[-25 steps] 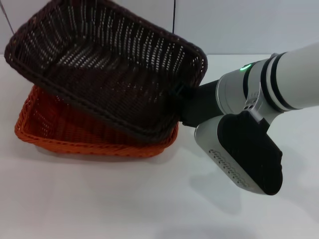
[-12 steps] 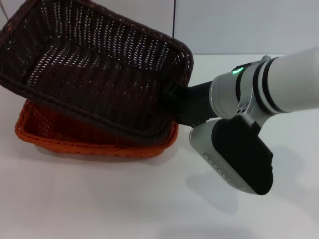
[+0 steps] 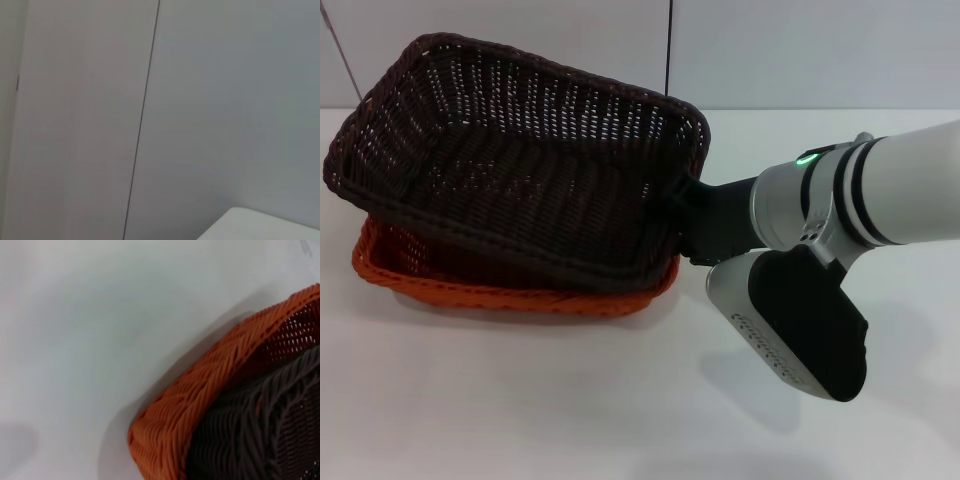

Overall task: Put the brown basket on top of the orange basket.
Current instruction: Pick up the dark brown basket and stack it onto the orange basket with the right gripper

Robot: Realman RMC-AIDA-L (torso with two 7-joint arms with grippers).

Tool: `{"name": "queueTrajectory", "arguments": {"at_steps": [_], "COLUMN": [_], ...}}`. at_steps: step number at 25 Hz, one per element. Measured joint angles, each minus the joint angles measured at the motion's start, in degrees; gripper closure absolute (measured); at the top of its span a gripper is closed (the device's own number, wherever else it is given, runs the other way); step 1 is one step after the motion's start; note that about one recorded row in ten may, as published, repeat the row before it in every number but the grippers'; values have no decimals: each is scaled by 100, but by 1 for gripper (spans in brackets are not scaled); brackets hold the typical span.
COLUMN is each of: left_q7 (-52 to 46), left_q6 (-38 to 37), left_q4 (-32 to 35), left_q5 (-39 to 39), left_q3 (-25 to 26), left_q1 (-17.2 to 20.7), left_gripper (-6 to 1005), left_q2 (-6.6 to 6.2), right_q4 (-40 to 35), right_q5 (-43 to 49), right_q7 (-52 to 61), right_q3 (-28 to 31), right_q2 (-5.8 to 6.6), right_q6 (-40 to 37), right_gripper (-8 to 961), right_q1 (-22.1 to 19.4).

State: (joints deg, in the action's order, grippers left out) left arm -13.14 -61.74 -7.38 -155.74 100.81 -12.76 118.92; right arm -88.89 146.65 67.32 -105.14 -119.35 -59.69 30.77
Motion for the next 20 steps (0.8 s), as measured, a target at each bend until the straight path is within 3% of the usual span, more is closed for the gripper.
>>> {"name": "queueTrajectory", "arguments": {"at_steps": [11,20], "left_q7": [35,40], "left_q6": [181,198], "left_q4": [0,10], "left_q5": [0,20], "left_q3": [0,11], "left_q1": [-40,82], "left_gripper": [209,209], "left_q2": [-18,-32], "right_q4": [-570,-1333], "right_q5": [-48,-311], "right_q7": [122,234], "right_q3": [-10,59], "right_q2": [22,26], "right_q6": [-268,-421], "right_gripper": [328,328], "right_q1": [-272,-409]}}
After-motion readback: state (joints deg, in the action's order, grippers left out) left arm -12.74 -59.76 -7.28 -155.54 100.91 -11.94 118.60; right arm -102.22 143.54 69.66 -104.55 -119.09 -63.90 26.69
